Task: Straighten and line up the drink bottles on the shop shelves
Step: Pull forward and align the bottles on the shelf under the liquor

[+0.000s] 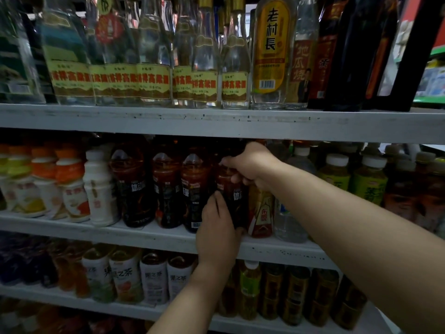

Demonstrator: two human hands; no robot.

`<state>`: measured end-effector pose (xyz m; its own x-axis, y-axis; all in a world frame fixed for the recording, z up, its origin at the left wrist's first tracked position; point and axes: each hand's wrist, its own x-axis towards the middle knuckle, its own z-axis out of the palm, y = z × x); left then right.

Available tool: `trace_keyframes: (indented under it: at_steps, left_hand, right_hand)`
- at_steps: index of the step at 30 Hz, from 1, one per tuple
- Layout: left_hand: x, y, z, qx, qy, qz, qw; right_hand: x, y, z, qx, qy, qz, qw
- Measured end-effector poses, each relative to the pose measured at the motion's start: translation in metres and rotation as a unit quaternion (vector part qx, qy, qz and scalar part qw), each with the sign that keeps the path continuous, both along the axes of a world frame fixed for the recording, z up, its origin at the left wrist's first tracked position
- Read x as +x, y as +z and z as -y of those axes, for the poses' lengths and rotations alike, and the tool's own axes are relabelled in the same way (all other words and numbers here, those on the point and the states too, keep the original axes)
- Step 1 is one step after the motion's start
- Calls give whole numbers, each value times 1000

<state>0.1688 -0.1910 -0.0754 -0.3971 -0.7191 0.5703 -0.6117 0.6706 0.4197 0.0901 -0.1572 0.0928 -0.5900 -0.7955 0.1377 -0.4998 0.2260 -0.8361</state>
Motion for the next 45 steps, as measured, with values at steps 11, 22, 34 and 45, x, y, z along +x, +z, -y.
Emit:
trace_keyframes:
  at_steps: [11, 22, 34, 45]
  left_hand:
    - [63, -14, 43, -17, -12, -151, 988]
    - [76, 122, 90, -73, -111, -139, 981]
    - [66, 149, 122, 149, -243, -94, 954]
    - [69, 141, 110, 84, -191, -13, 978]
  right_hand:
    - [-4, -7, 8, 46, -41, -176, 982]
    - [-6, -18, 13, -22, -44, -122, 991]
    - [-12, -22, 6, -54, -27, -81, 995]
    - [-10, -24, 10, -45, 2, -96, 994]
